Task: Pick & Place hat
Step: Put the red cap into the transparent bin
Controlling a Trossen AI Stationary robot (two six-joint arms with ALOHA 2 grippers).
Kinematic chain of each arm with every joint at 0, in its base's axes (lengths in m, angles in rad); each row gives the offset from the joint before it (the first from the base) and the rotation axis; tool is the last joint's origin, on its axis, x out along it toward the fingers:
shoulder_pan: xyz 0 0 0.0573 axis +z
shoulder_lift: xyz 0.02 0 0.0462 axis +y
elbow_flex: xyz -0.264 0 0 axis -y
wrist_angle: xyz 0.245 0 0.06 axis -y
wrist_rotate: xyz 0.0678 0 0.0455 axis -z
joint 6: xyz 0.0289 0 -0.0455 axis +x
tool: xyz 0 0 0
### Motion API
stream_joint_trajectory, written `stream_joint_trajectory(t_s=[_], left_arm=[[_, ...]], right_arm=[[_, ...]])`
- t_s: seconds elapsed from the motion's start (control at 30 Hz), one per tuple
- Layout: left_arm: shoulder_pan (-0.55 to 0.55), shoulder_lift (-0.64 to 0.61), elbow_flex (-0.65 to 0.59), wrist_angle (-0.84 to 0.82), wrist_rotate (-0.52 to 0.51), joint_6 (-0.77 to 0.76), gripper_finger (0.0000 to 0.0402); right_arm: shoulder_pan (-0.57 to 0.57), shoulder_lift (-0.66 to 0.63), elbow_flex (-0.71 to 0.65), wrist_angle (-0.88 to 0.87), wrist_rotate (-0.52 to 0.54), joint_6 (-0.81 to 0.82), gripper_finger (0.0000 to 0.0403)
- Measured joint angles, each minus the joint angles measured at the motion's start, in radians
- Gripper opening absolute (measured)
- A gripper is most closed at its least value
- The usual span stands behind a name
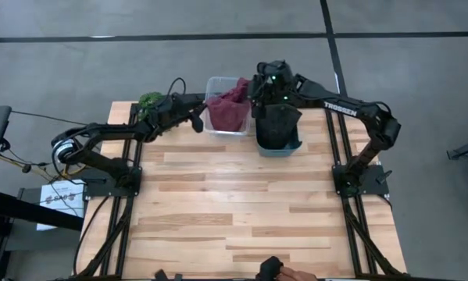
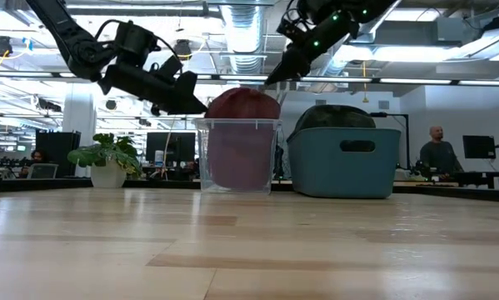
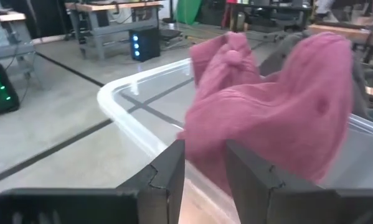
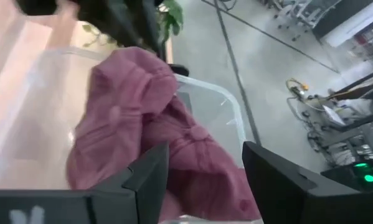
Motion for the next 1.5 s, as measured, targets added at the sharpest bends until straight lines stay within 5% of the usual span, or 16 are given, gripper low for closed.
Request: stream_joint_trajectory(t_s=[0.17,0.43,0.53,0.7,0.97,1.33,1.5], left_arm=[[0.012,0.0,0.0,0.003,0.0,-0.02,0.011],[-0.073,-0.001,0.0,0.024,0.184,-0.037,0.011],[-0.122,-0.001,0.0,0.026,0.194,0.014,0.011],[-0.156,-0.001,0.008,0.026,0.179,0.062,0.011],[-0.101,-0.002,0.016,0.025,0.096,0.085,0.011],[-0.145,-0.122,0.015,0.008,0.129,0.085,0.011],[-0.218,-0.256,0.015,-0.048,0.13,0.085,0.011]], right_arm=[[-0.021,-0.048,0.0,-0.054,-0.086,0.052,0.019],[-0.023,-0.202,-0.03,-0.401,-0.551,0.115,0.0135],[-0.008,-0.257,-0.113,-0.412,-0.603,0.182,0.0119],[0.025,-0.354,-0.278,-0.371,-0.536,0.278,0.0113],[0.107,-0.478,-0.51,-0.07,-0.297,0.378,0.0113],[0.235,-0.447,-0.549,-0.017,-0.273,0.304,0.0113],[0.23,-0.427,-0.547,0.164,-0.021,0.285,0.0107]])
